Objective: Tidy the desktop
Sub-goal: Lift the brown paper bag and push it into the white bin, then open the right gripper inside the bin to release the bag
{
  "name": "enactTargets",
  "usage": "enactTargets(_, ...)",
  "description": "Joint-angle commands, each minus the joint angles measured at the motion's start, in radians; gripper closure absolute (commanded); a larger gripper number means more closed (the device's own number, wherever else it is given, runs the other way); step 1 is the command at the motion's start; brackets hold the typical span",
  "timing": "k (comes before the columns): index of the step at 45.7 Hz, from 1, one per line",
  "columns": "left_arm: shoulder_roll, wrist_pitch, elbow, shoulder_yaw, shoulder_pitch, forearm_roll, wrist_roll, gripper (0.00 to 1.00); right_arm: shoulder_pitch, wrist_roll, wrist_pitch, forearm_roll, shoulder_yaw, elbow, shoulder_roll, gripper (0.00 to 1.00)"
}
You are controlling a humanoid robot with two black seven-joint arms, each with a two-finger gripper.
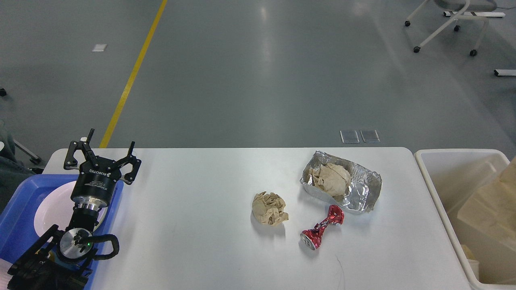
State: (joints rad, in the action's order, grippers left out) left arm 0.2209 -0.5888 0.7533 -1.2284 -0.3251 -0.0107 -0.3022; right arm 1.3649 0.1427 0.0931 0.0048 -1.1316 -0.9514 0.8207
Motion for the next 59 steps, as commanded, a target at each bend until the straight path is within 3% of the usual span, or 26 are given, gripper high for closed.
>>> enactTargets(1,0.000,0.000,0.000,0.000,0.000,0.000,0.000,0.04,-0.304,0.001,-0.015,-0.002,0.248,0.257,-0.057,1.00)
enactTargets(9,0.000,0.000,0.000,0.000,0.000,0.000,0.000,0.04,-0.653,0.005,-0.073,-0.003,0.486,0.684,-0.259,1.00)
enactTargets(14,0.000,0.001,0.000,0.000,0.000,0.000,-0.002,0.04,-0.770,0.005,-0.136,-0.003,0.518,0.833,-0.363,1.00)
enactTargets(21,0.000,0.000,0.000,0.001,0.000,0.000,0.000,0.04,-0.808,0.005,-0.190,-0.003,0.519,0.852,-0.406,1.00)
enactTargets(44,0.000,0.000,0.000,0.000,0.000,0.000,0.000,0.04,-0.848,0.003,-0.228,-0.002,0.521,0.850,-0.451,0.99)
enactTargets(45,0.000,0.001,0.000,0.001,0.000,0.000,0.000,0.04,-0.848,0.003,-0.240,-0.002,0.521,0.850,-0.451,0.83)
enactTargets(46,0.000,0.000,0.000,0.000,0.000,0.000,0.000,0.04,-0.846,0.003,-0.254,-0.002,0.520,0.849,-0.451,0.60)
enactTargets(48,0.000,0.000,0.000,0.000,0.000,0.000,0.000,0.04,-0.837,0.002,-0.280,0.000,0.521,0.846,-0.448,0.00)
enactTargets(59,0.000,0.000,0.000,0.001,0.000,0.000,0.000,0.04,-0.834,0.000,-0.291,-0.003,0.523,0.842,-0.452,0.00)
